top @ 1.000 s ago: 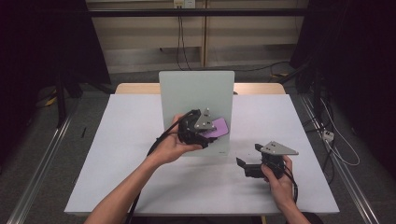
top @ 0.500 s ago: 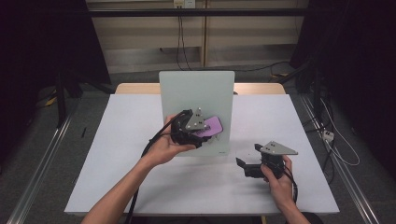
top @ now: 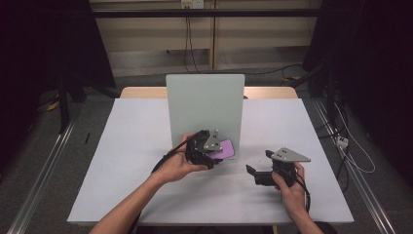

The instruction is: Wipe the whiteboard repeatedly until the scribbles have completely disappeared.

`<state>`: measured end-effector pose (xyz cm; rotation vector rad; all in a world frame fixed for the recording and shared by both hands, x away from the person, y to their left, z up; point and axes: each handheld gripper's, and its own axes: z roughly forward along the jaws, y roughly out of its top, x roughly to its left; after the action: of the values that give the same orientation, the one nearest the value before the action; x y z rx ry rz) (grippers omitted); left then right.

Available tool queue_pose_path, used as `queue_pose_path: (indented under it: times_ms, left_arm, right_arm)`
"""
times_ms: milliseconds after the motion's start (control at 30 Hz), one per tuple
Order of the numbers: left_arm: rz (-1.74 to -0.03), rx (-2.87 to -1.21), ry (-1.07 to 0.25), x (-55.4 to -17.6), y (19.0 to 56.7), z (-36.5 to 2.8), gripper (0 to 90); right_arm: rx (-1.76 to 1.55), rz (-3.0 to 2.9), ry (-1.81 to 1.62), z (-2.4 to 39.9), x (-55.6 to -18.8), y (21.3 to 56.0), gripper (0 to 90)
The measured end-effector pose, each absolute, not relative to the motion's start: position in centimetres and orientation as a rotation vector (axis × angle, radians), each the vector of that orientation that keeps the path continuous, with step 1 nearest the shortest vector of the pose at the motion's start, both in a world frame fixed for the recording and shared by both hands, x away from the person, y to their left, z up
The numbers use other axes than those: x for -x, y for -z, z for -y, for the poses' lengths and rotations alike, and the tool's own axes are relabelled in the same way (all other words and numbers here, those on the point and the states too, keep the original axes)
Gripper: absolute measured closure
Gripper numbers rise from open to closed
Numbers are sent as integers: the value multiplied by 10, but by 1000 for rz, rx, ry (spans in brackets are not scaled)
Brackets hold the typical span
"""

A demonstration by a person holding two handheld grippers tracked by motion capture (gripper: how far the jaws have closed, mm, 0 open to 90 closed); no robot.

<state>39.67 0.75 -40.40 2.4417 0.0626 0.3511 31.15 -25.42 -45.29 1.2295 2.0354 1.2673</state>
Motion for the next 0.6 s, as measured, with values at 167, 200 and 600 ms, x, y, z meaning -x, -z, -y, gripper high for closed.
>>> queue_pose_path:
  times_ms: [167,200,600]
  left_arm:
    - [-34,-2492,-311,-394,414,1,410]
    - [-26,-2500,-293,-394,416,2,410]
    - [-106,-2397,-320,-406,388,-9,410]
  right_arm:
    - [-1231,-2035,-1267,255,-311,453,78]
    - [-1231,-2035,-1266,255,-311,453,78]
    - [-1230,-2035,-1267,254,-312,453,78]
